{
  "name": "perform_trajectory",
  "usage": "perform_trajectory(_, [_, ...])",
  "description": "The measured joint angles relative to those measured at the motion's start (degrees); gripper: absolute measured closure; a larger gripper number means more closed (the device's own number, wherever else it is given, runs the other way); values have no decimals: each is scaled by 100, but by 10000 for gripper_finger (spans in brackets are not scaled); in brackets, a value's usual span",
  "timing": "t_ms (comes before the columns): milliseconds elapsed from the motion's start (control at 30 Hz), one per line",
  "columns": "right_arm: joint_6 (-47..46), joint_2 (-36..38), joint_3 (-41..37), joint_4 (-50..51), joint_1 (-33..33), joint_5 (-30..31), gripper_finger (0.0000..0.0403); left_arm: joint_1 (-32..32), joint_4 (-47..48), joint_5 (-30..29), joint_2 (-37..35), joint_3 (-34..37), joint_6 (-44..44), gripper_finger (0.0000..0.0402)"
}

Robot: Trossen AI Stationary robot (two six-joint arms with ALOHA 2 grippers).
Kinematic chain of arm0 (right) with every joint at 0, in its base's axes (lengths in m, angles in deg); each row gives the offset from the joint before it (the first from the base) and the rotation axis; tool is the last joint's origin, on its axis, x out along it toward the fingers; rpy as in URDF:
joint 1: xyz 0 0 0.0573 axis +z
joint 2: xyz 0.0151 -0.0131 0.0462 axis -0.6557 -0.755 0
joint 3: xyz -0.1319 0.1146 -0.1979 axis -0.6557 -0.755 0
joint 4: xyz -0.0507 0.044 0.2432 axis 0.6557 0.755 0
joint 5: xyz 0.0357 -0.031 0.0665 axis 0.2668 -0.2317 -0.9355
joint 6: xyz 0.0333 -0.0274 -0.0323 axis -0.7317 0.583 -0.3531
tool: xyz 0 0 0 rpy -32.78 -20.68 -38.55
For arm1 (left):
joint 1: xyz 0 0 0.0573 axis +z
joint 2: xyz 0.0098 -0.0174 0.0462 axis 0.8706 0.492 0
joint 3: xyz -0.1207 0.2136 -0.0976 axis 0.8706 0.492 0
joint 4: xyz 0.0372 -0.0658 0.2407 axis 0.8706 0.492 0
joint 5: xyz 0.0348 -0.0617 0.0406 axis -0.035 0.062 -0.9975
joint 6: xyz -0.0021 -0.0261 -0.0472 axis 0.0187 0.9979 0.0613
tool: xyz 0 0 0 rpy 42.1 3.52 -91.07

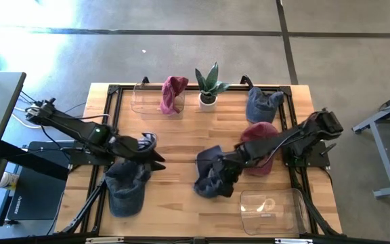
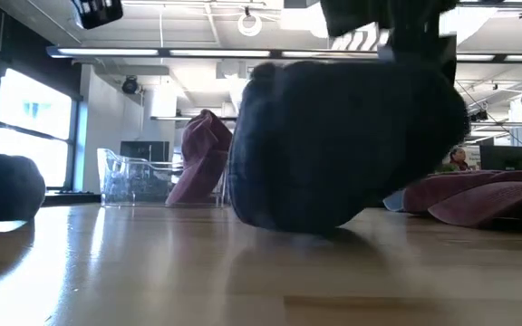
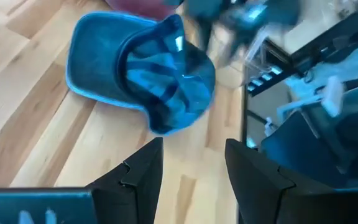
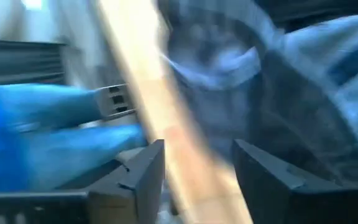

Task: Pick & Place hat
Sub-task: Put the middle blue cap into the bottom transparent bin

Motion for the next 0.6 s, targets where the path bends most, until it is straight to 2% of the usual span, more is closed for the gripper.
perform_trajectory(67, [-104,225,-7,-101,-61,-289,203,0,59,-7,189,24,41,232])
perform_trajectory(167, [-109,475,-13,-217,-70,-299,198,2,-267,-22,568,7,312,232])
perform_trajectory(267, [-43,632,-13,-51,-66,367,198,12,-613,-101,1022,12,735,232])
perform_trajectory(433, [-333,652,-24,353,-56,1435,204,427,-1276,-100,1887,11,1635,232])
perform_trajectory(600, [-537,660,-24,221,126,2062,209,1089,-2030,638,2708,14,2004,231])
